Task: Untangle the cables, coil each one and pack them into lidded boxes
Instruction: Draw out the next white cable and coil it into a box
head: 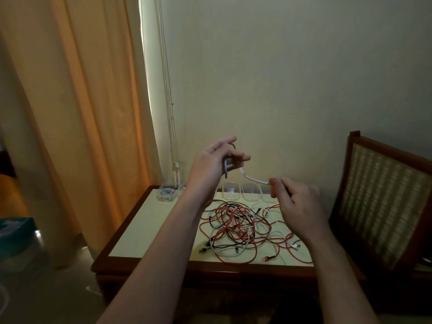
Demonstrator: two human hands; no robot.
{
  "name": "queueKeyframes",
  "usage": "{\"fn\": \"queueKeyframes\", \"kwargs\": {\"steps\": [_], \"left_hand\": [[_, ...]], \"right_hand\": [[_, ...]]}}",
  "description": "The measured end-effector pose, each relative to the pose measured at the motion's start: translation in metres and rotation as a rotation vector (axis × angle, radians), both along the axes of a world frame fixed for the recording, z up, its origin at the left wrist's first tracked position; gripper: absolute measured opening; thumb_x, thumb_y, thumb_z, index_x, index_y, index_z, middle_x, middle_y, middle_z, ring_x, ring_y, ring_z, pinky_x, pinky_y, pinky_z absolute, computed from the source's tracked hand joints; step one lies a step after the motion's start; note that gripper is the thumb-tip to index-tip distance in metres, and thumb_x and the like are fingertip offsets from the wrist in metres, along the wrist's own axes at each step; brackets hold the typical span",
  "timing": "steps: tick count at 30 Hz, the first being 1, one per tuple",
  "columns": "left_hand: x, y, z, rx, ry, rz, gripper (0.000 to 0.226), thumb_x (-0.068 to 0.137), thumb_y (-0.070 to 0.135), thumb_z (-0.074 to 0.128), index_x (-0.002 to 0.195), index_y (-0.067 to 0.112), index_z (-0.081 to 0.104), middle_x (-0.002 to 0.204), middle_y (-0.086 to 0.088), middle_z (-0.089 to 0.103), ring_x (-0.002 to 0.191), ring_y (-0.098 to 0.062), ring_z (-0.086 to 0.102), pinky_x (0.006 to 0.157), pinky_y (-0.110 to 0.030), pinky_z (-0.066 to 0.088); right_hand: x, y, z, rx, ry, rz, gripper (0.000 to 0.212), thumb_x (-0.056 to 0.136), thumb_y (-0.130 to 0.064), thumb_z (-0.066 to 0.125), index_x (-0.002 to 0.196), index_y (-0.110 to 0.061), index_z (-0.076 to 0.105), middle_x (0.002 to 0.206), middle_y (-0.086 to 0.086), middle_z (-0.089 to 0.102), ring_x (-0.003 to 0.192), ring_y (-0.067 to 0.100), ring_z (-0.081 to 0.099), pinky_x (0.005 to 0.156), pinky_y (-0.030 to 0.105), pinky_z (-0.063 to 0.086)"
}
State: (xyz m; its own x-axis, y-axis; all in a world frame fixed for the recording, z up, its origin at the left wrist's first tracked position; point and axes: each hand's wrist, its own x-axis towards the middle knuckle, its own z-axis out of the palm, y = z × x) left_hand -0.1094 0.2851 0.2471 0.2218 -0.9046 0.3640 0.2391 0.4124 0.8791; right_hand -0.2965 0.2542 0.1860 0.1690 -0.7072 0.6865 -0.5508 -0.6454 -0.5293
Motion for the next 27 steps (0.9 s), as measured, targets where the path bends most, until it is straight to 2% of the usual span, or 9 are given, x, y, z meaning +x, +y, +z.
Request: {"fn": "queueKeyframes", "kwargs": {"steps": [3, 5, 7, 10, 12, 14, 18, 22, 27], "left_hand": [[-0.003, 0.000, -0.005, 0.027, -0.145, -0.020, 0.028, 0.107, 0.009, 0.039, 0.129, 0.003, 0.056, 0.086, -0.010, 0.073, 0.089, -0.020, 0.074, 0.083, -0.027, 0.060], [-0.006, 0.000, -0.008, 0.044, -0.216, -0.048, 0.029, 0.107, 0.010, 0.040, 0.129, 0.002, 0.057, 0.084, -0.008, 0.073, 0.081, -0.015, 0.073, 0.079, -0.024, 0.059], [-0.009, 0.002, -0.009, 0.063, -0.252, -0.096, 0.029, 0.107, 0.009, 0.041, 0.128, 0.001, 0.059, 0.082, -0.008, 0.069, 0.067, -0.012, 0.070, 0.066, -0.021, 0.058], [-0.009, 0.003, -0.009, 0.091, -0.321, -0.112, 0.028, 0.106, 0.008, 0.040, 0.121, 0.002, 0.063, 0.070, -0.003, 0.061, 0.045, -0.011, 0.052, 0.044, -0.018, 0.041], [-0.009, 0.002, -0.008, 0.130, -0.333, -0.120, 0.029, 0.106, 0.009, 0.040, 0.116, 0.005, 0.067, 0.058, 0.004, 0.052, 0.043, -0.007, 0.034, 0.043, -0.017, 0.027], [-0.008, 0.001, -0.008, 0.164, -0.239, -0.171, 0.030, 0.105, 0.008, 0.040, 0.112, 0.007, 0.069, 0.057, 0.005, 0.043, 0.042, -0.006, 0.025, 0.045, -0.021, 0.020], [0.002, 0.002, -0.005, 0.225, 0.111, -0.385, 0.034, 0.104, 0.009, 0.035, 0.121, 0.002, 0.064, 0.062, 0.004, 0.031, 0.039, -0.003, 0.017, 0.040, -0.019, 0.012], [0.000, 0.007, -0.003, 0.235, 0.124, -0.487, 0.038, 0.105, 0.030, 0.041, 0.124, 0.004, 0.062, 0.064, 0.006, 0.021, 0.046, -0.006, 0.007, 0.041, -0.020, 0.007], [0.002, 0.009, -0.005, 0.186, 0.088, -0.542, 0.038, 0.104, 0.025, 0.042, 0.131, 0.004, 0.059, 0.066, 0.005, 0.021, 0.048, -0.007, 0.008, 0.041, -0.021, 0.008]], "right_hand": [[0.009, 0.007, 0.011, -0.024, 0.006, 0.039, 0.053, 0.100, -0.052, 0.037, 0.068, -0.015, 0.056, 0.050, -0.005, 0.049, 0.063, 0.012, 0.052, 0.061, 0.023, 0.038], [0.015, 0.011, 0.019, -0.025, -0.003, 0.049, 0.054, 0.100, -0.053, 0.035, 0.067, -0.016, 0.055, 0.054, 0.000, 0.054, 0.064, 0.015, 0.053, 0.060, 0.022, 0.037], [0.018, 0.012, 0.025, -0.030, -0.012, 0.047, 0.050, 0.101, -0.050, 0.037, 0.063, -0.023, 0.054, 0.055, -0.001, 0.058, 0.059, 0.014, 0.053, 0.056, 0.022, 0.035], [0.023, 0.012, 0.032, -0.023, -0.016, 0.058, 0.050, 0.103, -0.045, 0.045, 0.065, -0.017, 0.060, 0.048, -0.013, 0.053, 0.049, 0.008, 0.049, 0.051, 0.016, 0.029], [0.024, 0.012, 0.033, -0.010, -0.050, 0.085, 0.050, 0.101, -0.047, 0.050, 0.068, -0.012, 0.062, 0.049, -0.010, 0.053, 0.048, 0.004, 0.047, 0.049, 0.013, 0.031], [0.024, 0.012, 0.033, 0.007, -0.127, 0.086, 0.048, 0.098, -0.051, 0.052, 0.073, -0.012, 0.063, 0.053, -0.003, 0.052, 0.049, 0.004, 0.045, 0.047, 0.014, 0.032], [0.017, 0.005, 0.026, 0.083, -0.225, 0.036, 0.040, 0.101, -0.046, 0.051, 0.079, -0.015, 0.062, 0.062, 0.006, 0.055, 0.050, 0.005, 0.041, 0.047, 0.020, 0.032], [0.019, 0.002, 0.023, 0.102, -0.237, 0.057, 0.033, 0.100, -0.044, 0.055, 0.079, -0.021, 0.063, 0.061, -0.003, 0.054, 0.051, 0.003, 0.043, 0.048, 0.019, 0.034], [0.022, 0.004, 0.028, 0.063, -0.267, 0.057, 0.031, 0.100, -0.042, 0.057, 0.080, -0.019, 0.064, 0.064, 0.001, 0.057, 0.053, 0.004, 0.044, 0.049, 0.017, 0.035]]}}
